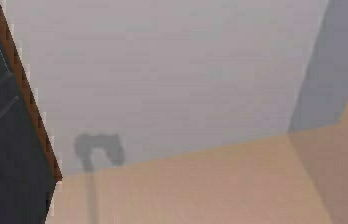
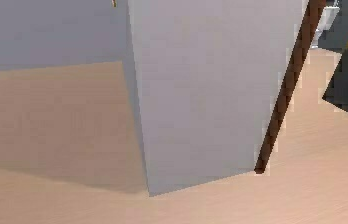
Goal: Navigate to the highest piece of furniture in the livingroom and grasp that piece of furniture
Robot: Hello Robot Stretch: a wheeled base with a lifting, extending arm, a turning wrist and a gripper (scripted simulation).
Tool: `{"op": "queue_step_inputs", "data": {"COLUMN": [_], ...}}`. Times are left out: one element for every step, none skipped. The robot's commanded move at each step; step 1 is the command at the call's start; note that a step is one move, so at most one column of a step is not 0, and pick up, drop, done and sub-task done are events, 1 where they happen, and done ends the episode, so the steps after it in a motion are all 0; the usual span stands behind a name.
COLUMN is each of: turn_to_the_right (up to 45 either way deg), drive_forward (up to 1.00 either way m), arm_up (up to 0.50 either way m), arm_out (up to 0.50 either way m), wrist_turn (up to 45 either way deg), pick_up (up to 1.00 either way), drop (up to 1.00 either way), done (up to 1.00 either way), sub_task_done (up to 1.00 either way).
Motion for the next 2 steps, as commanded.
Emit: {"op": "queue_step_inputs", "data": {"turn_to_the_right": [0.0,-15.0], "drive_forward": [0.05,0.0], "arm_up": [0.0,0.0], "arm_out": [0.0,0.0], "wrist_turn": [0.0,0.0], "pick_up": [0.0,0.0], "drop": [0.0,0.0], "done": [0.0,0.0], "sub_task_done": [0.0,0.0]}}
